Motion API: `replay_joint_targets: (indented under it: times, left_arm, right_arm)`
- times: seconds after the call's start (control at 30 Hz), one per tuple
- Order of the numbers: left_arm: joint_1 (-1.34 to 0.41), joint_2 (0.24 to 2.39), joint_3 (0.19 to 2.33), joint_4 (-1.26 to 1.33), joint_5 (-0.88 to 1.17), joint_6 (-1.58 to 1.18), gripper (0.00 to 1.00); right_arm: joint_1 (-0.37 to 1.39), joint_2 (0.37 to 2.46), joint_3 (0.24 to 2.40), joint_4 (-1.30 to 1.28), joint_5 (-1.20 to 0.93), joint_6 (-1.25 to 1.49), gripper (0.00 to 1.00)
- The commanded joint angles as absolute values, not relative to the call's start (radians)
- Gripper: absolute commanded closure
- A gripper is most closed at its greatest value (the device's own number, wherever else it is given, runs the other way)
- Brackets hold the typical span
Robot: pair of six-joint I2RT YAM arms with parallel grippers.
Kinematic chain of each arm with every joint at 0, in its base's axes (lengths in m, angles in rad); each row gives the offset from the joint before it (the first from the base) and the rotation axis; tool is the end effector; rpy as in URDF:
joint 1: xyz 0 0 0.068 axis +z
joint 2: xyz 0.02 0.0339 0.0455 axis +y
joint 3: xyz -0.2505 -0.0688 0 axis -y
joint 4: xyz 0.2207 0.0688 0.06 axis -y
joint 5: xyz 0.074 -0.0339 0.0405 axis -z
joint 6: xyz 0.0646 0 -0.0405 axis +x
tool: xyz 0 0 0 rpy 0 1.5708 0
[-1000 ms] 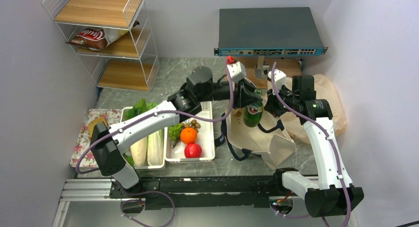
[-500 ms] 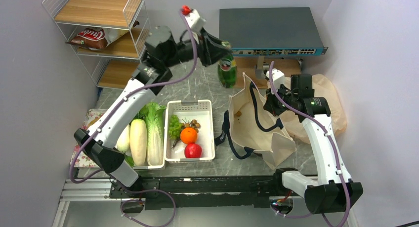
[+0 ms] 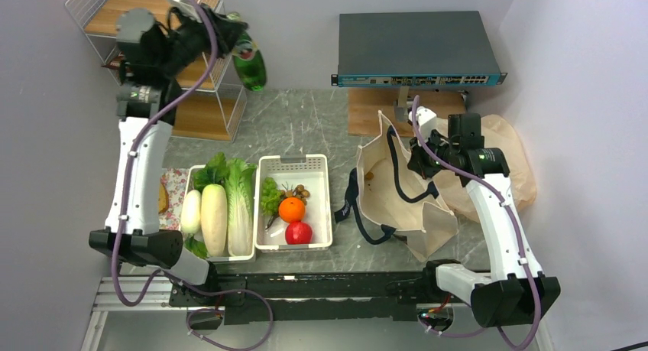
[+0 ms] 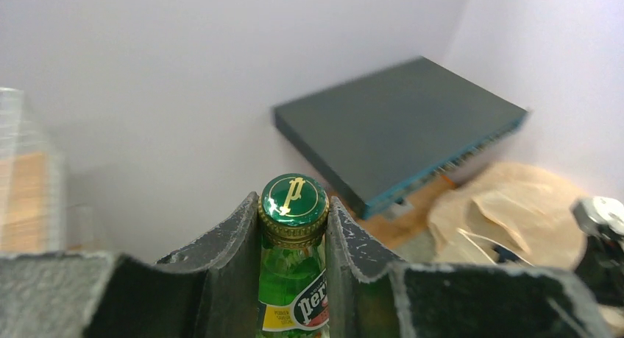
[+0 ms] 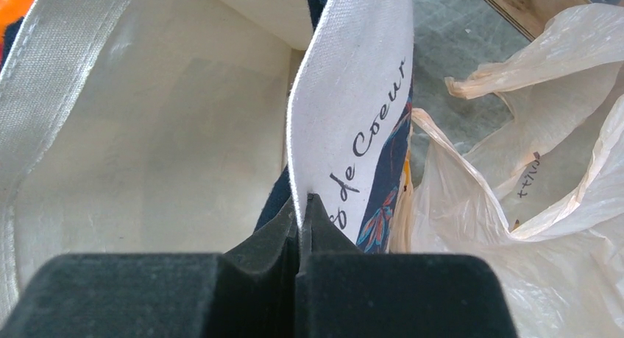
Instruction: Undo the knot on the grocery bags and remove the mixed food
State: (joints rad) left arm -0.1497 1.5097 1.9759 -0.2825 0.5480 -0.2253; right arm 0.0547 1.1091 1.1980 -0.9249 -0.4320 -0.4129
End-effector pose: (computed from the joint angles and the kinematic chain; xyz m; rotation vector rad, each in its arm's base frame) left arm 0.2935 -0.0783 0.5399 0.4121 1.3901 -0.6873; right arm 0.2101 0.0386 0.3187 -0.7302 2.2180 0.3429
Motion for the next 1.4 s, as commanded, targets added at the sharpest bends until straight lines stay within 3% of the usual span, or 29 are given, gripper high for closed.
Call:
replay_joint_targets:
  times: [0.0,0.47,0.87,1.07,1.37]
  left_arm:
    - [-0.043,1.421,2.124,-0.137,0.481,-0.183,1.00]
    - [0.191,1.455,2.260,-0.036,0.365,-0.071,1.00]
    - [0.222,1.536,2.289,0.115,0.277,-0.012,1.00]
    - [0.227,1.688,2.437,0.221,0.268,-0.045,1.00]
    - [0.226,1.836,2.475,0.381,0.244,-0.124,1.00]
  right_arm:
    - [0.052,1.137,1.241,-0.875,-0.454,-0.445,1.00]
    - [0.051,1.154,1.254,-0.874,-0.446,-0.449,1.00]
    - [0.051,1.166,1.264,-0.873,-0.445,-0.425,1.00]
    - [0.052,1.183,1.279,-0.867,-0.447,-0.410,1.00]
    - [0.053,1.202,1.293,-0.871,-0.434,-0.384,1.00]
